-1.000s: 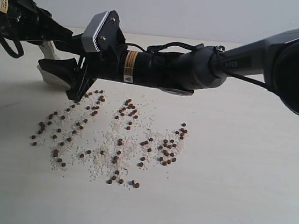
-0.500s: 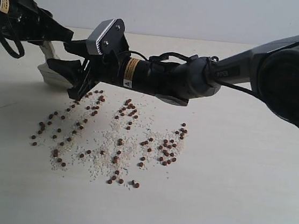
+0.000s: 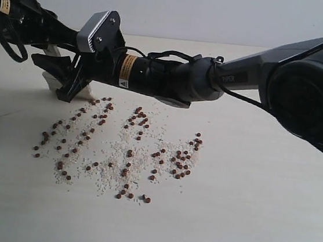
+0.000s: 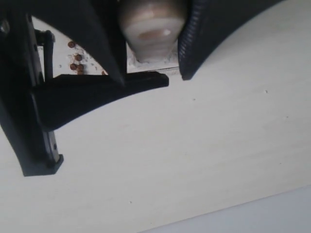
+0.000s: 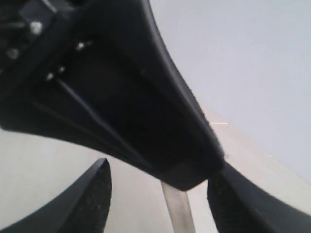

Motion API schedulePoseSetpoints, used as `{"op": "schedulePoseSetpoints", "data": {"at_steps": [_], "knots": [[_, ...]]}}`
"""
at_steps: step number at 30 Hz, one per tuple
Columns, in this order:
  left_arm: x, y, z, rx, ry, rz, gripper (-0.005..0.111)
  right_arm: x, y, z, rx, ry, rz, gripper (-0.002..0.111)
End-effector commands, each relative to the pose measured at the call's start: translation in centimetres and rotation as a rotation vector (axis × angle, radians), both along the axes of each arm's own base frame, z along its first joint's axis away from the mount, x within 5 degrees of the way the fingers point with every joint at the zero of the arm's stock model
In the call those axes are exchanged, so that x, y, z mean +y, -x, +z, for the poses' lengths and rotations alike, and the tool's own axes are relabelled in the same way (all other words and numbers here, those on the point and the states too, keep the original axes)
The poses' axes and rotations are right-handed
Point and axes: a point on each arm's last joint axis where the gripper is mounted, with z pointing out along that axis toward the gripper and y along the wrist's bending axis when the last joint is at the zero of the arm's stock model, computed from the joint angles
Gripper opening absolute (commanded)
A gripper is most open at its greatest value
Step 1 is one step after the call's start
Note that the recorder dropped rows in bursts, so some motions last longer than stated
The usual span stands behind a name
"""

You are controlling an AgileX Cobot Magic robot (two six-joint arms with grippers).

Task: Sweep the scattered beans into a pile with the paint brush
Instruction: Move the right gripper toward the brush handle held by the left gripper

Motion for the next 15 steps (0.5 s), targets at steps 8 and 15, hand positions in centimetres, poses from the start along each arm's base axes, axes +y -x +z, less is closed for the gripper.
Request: {"op": "schedulePoseSetpoints", "data": {"at_steps": [8,15], "knots": [[-0.2,-0.1,0.7,-0.032,0.042,-0.002,0.000,0.0,-0.4,-0.1,0.053,-0.024,-0.033,0.051],[-0.1,0.0,0.7,-0.028,0.018,-0.015,0.000,0.0,-0.5,-0.7,0.063,0.011,-0.048,0.051]]}}
